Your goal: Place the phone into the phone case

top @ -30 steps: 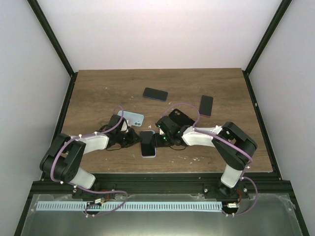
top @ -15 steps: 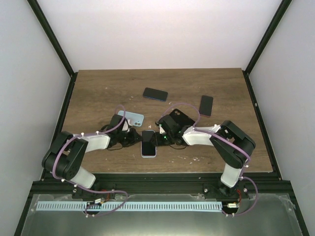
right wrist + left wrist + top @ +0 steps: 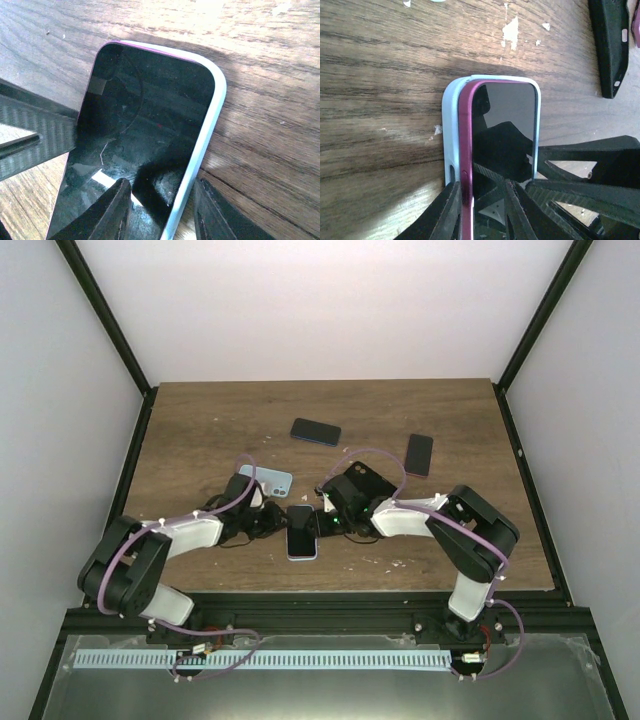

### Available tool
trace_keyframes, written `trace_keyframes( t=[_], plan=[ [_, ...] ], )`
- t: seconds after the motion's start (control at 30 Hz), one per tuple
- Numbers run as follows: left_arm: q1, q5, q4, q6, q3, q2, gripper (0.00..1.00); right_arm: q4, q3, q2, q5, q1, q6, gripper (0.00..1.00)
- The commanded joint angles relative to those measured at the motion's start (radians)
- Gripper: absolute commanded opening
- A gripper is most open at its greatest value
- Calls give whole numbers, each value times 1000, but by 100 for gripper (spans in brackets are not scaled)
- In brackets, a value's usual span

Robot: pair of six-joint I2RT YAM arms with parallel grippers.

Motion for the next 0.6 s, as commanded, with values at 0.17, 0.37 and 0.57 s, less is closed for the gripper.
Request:
trace_keyframes(
  t=[0.17, 0.37, 0.57],
  plan=[
    [-11, -70, -87, 44, 31, -58, 21, 3, -12, -9, 59, 4, 5, 34],
    [-11, -30, -55, 41, 32, -5, 10, 7, -2, -2, 46, 4, 6, 33],
    [-24, -18, 16, 3, -6, 61, 1, 52, -28, 16, 7, 4, 26, 33]
  ],
)
